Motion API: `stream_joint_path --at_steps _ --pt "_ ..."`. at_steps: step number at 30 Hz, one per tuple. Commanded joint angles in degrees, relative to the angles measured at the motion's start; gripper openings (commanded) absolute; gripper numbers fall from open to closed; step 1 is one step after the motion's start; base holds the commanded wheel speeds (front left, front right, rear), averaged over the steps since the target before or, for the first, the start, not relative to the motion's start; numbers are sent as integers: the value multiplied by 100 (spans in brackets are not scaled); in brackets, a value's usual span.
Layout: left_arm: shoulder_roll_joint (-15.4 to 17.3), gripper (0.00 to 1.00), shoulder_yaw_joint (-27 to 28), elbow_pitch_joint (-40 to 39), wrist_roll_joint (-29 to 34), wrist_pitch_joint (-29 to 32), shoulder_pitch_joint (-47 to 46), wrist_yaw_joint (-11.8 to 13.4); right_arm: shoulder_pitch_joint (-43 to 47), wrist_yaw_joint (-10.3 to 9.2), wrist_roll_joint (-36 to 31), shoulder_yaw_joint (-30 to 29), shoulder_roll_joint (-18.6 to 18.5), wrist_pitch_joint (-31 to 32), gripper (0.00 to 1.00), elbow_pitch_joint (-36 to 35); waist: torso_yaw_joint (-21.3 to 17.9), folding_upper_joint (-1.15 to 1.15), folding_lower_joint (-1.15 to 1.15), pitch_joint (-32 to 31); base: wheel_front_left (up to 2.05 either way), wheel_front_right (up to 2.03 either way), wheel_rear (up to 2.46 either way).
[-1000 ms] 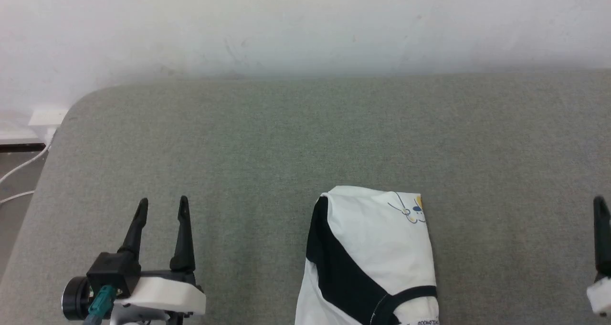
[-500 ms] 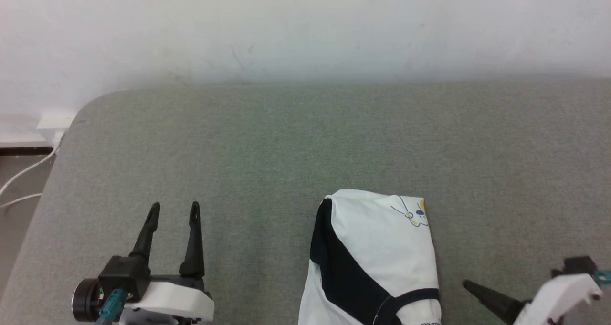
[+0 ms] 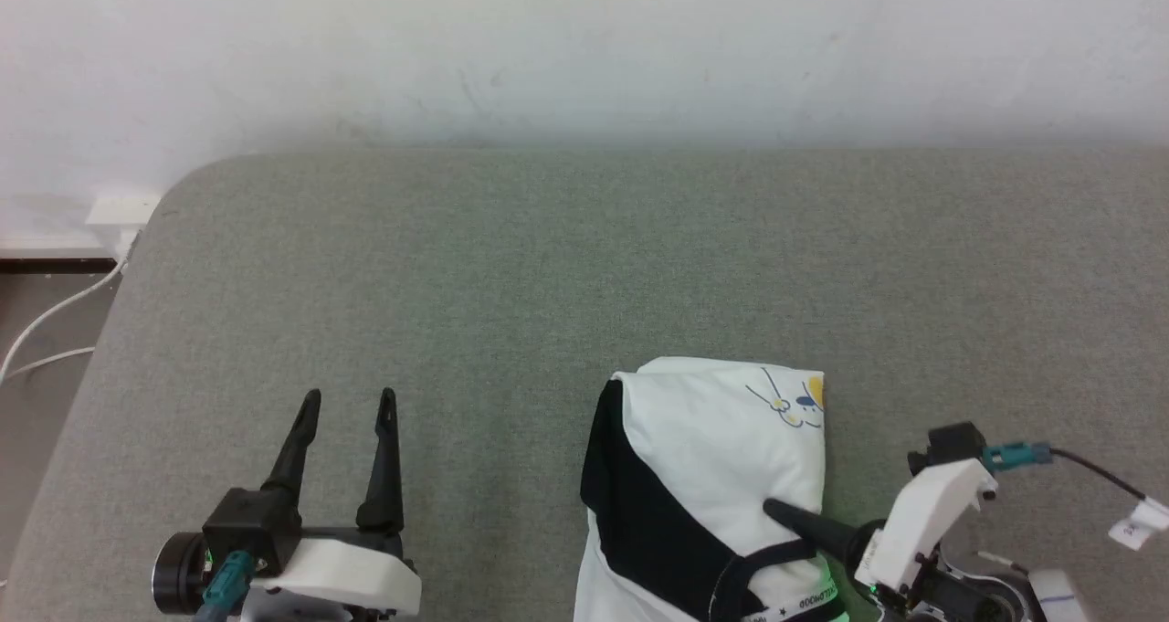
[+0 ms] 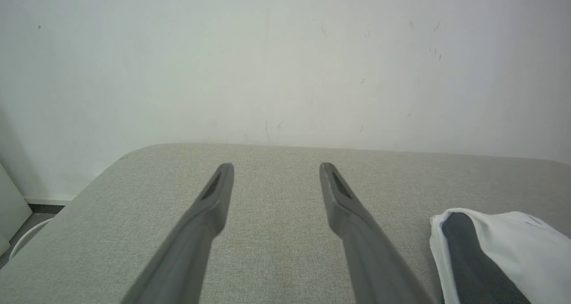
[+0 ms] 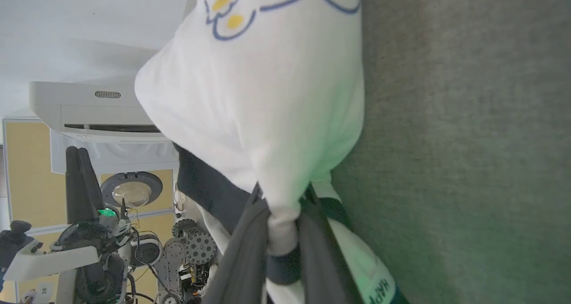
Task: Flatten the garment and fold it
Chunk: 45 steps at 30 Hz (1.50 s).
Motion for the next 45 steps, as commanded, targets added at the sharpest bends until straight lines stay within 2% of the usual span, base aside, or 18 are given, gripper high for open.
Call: stream_joint_path --at_steps 1,8,12,17,24,29,34,42,43,44,45 --pt "-19 100 10 13 -17 -27 -105 -41 -121 -4 -141 102 -71 -92 0 -64 -13 0 0 -5 0 0 0" --pt "-28 100 80 -50 -35 -27 -56 -23 -269 -4 -1710 1059 -904 -667 0 -487 -359 0 0 -6 0 0 0" --pt "-34 100 120 -121 -46 -27 -35 -37 -498 -4 -2619 1481 -1366 -755 0 -593 -828 0 0 100 0 0 0" --pt "-27 100 148 -243 -30 -27 -185 -83 -918 -4 -3168 1695 -1748 -813 0 -593 -1569 0 0 427 0 0 0" --pt "121 100 2 -386 111 -27 -677 -276 -1681 -4 -3563 1599 -2180 -1359 0 -32 -2409 0 0 1349 0 0 0" --pt "318 100 -132 -472 237 40 -1130 -403 -2200 -4 -3825 1485 -2323 -1799 0 589 -2745 0 0 2003 0 0 0" --pt "433 100 -257 -538 321 123 -1488 -478 -2622 -4 -4112 1179 -2351 -2332 0 1173 -2815 0 0 2356 0 0 0" --pt "491 100 -404 -569 382 156 -1858 -510 -3377 -4 -4866 317 -2234 -3469 0 2177 -2659 0 0 2639 0 0 0" --pt "497 100 -405 -571 378 155 -1868 -507 -3445 -4 -4963 252 -2201 -3626 19 2257 -2629 0 0 2655 0 0 0" --pt "506 100 -395 -568 367 153 -1876 -502 -3494 -4 -5037 191 -2145 -3737 49 2357 -2605 0 0 2661 0 0 0" --pt "511 100 -387 -563 361 150 -1871 -490 -3532 -4 -5108 168 -2085 -3869 100 2433 -2584 0 0 2663 0 0 0"
